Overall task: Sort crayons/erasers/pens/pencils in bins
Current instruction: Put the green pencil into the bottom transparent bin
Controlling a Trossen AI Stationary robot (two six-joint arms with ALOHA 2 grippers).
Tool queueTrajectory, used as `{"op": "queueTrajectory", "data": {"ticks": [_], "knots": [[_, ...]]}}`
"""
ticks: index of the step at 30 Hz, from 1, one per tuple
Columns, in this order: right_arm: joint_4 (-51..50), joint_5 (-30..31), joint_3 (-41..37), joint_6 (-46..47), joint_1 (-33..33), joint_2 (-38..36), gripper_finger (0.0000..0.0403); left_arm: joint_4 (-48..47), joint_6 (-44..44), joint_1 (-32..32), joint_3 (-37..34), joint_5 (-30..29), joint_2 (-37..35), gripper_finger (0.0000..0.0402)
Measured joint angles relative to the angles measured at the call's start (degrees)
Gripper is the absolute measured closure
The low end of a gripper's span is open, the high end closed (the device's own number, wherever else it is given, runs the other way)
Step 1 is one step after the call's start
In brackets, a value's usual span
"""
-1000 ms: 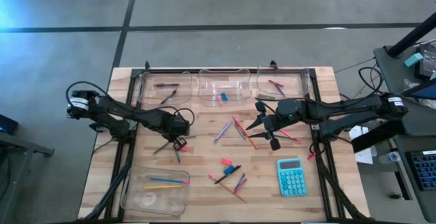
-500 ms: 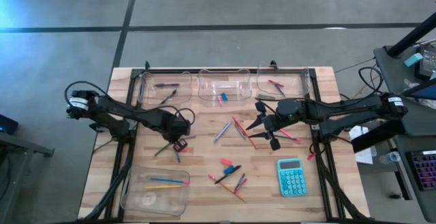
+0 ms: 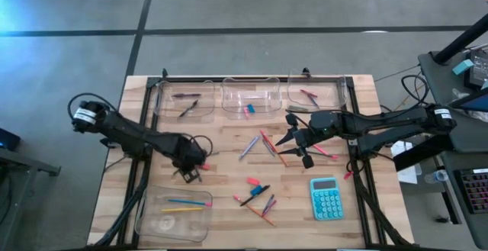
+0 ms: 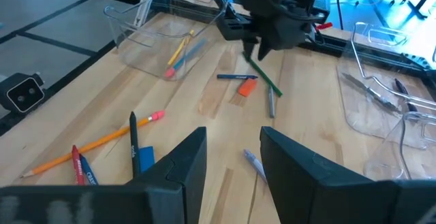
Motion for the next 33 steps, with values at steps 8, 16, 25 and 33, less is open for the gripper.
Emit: {"op": "queueTrajectory", "data": {"ticks": [8,16,25,33], "knots": [[0.13,0.02,0.0,0.0,0.01,0.0,0.0275,-3.87,-4.75,-6.4,-1.85,1.42,0.0,0.0226],[0.24,0.02,0.0,0.0,0.0,0.0,0.0275,-3.55,-5.58,-7.0,-5.07,2.6,-0.01,0.0226],[0.24,0.02,0.0,-0.01,0.01,0.0,0.0275,-0.87,-5.12,-6.91,-8.76,4.74,-0.2,0.0226],[0.24,0.02,0.0,0.0,0.0,0.0,0.0275,1.91,-2.68,-6.94,-10.74,4.74,-0.15,0.027]]}}
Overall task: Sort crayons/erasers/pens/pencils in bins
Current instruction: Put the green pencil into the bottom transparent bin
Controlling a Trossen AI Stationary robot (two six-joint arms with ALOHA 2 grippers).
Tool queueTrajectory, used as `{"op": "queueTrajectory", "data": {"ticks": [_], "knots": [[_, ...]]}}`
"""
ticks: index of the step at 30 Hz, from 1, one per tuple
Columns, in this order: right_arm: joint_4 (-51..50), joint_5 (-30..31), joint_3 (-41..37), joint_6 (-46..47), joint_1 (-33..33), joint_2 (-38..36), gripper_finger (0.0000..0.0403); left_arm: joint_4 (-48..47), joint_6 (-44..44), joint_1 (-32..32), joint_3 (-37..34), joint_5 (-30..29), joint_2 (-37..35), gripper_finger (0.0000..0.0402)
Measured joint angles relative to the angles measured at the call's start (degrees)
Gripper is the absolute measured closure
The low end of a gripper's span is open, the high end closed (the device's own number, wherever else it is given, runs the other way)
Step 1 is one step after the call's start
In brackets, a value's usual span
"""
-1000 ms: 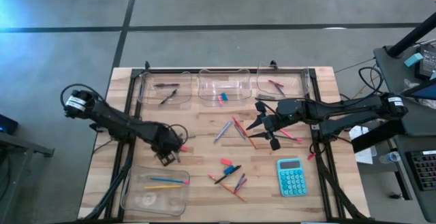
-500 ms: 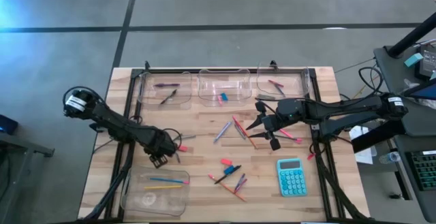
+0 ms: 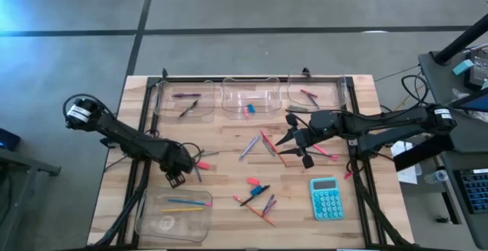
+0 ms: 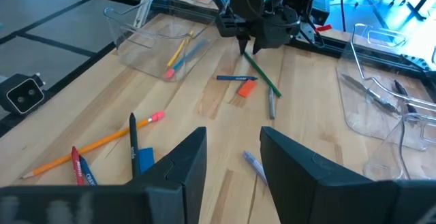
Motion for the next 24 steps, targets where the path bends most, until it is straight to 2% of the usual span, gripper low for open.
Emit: {"op": "queueTrajectory", "data": {"ticks": [13,24], "knots": [[0.02,0.0,0.0,0.44,0.02,0.0,0.0275,0.85,-0.49,0.02,-0.81,-0.09,-0.02,0.0389],[0.04,-0.01,0.0,0.71,0.02,0.0,0.0275,-1.47,-0.84,-0.02,1.33,-1.86,-1.4,0.0399]]}}
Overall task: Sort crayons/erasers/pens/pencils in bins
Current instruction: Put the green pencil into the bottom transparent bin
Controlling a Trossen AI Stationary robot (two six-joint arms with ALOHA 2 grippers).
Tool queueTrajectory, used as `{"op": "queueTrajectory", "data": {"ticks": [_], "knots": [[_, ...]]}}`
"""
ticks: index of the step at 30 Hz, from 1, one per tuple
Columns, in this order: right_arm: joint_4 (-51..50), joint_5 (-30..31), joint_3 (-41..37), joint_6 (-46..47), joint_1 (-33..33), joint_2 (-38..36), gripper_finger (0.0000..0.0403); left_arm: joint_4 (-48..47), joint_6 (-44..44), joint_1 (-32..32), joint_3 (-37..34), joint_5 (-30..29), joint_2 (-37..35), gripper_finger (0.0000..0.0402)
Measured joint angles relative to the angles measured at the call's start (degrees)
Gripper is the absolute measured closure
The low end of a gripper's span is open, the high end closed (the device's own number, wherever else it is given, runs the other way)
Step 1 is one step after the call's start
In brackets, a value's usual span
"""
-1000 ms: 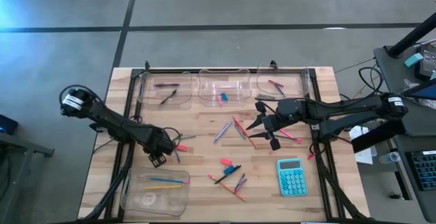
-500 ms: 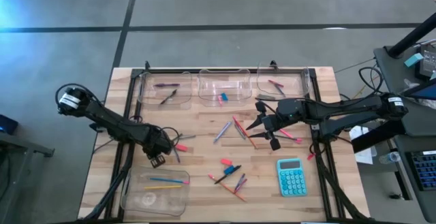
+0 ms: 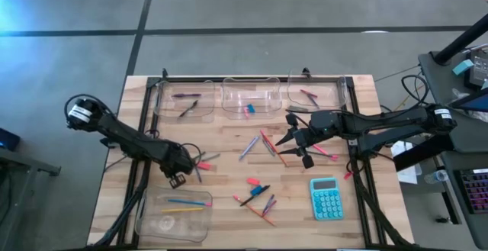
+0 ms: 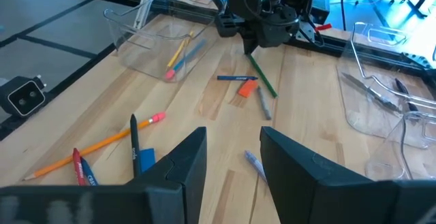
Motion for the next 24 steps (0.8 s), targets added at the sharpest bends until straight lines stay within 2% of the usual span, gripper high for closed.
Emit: {"op": "queueTrajectory", "data": {"ticks": [7,15,24], "knots": [[0.03,0.0,0.0,0.29,0.0,0.0,0.0275,-4.42,-0.19,0.07,2.79,-5.84,-2.81,0.0401],[0.07,0.02,0.0,0.2,0.0,0.0,0.0275,-11.26,0.59,0.04,7.16,-6.96,-5.21,0.0401],[0.2,0.96,-0.02,-0.08,0.0,0.0,0.0275,-15.78,5.42,-0.03,17.04,-7.44,-5.6,0.0401]]}}
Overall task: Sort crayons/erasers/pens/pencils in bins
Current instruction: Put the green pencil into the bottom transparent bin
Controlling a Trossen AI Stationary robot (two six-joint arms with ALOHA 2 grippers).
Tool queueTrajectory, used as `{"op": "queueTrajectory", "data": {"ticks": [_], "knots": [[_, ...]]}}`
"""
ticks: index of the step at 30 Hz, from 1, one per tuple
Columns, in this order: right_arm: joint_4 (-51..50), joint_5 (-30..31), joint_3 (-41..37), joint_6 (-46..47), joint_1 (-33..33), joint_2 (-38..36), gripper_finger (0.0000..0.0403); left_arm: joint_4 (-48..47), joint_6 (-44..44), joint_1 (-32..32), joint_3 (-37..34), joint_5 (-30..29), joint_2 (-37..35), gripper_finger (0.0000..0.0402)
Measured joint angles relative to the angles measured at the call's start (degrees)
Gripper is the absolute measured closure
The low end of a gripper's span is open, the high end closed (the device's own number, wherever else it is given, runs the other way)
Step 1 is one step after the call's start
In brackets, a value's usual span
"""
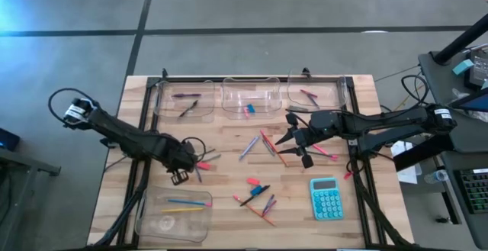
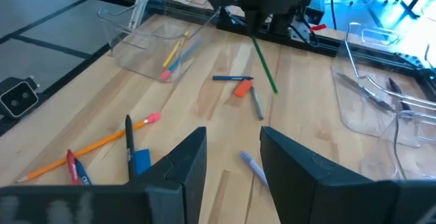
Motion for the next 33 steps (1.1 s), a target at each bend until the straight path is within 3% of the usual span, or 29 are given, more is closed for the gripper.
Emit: {"op": "queueTrajectory", "data": {"ticks": [6,14,25,33], "knots": [[-0.16,-0.01,0.0,-0.03,0.0,0.0,0.0275,-1.65,4.83,-2.54,7.27,-0.1,-0.04,0.0399],[-0.23,0.0,0.0,-0.14,0.0,0.0,0.0275,-10.34,1.86,-5.79,17.42,-4.14,-0.28,0.0399],[0.34,0.0,-0.05,0.32,0.0,0.05,0.0275,-10.31,3.75,-6.15,18.23,-5.95,0.49,0.04],[16.04,-0.49,-1.66,5.54,0.0,6.26,0.0275,-9.72,4.91,-6.15,18.21,-7.67,0.49,0.0401]]}}
